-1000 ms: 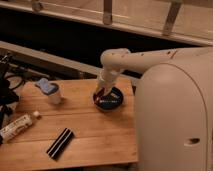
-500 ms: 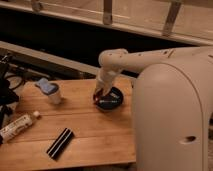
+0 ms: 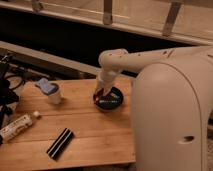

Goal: Place the pepper in the ceramic bowl

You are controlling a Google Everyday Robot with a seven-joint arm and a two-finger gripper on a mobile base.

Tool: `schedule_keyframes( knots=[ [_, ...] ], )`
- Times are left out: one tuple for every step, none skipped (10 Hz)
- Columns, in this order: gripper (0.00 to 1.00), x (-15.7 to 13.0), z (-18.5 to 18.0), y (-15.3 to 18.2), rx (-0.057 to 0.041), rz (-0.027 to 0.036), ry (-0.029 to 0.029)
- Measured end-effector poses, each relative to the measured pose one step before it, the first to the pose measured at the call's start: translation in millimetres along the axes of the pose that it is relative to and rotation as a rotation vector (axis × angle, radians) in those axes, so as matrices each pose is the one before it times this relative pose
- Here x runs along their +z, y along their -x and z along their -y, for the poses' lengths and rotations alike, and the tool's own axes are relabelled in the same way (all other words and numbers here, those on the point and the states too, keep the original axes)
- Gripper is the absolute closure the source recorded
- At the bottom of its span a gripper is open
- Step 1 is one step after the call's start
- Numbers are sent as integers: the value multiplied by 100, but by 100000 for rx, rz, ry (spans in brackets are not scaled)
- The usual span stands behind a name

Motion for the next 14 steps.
schedule_keyframes(
  knots=[
    [100,-131,768,820,1924,817,-540],
    [100,-168,1474,1272,3810,1086,-673],
    [100,-56,1384,1017,4078,811,-304],
    [99,53,1156,804,4025,558,-54],
    [93,236,902,643,3182,-279,76],
    [82,-74,136,341,-1313,-114,-31],
    [72,64,-301,-235,-1829,-243,-476],
    [64,103,-592,-429,-579,-132,-128],
    [54,303,-826,-716,-61,-260,63],
    [51,27,108,-122,249,26,-152],
    [51,-1,204,245,112,-13,-145],
    [51,153,-163,226,-1256,-383,-376],
    [51,98,-405,-89,-755,-159,-121],
    [51,10,-93,-145,-152,16,-151]
  ],
)
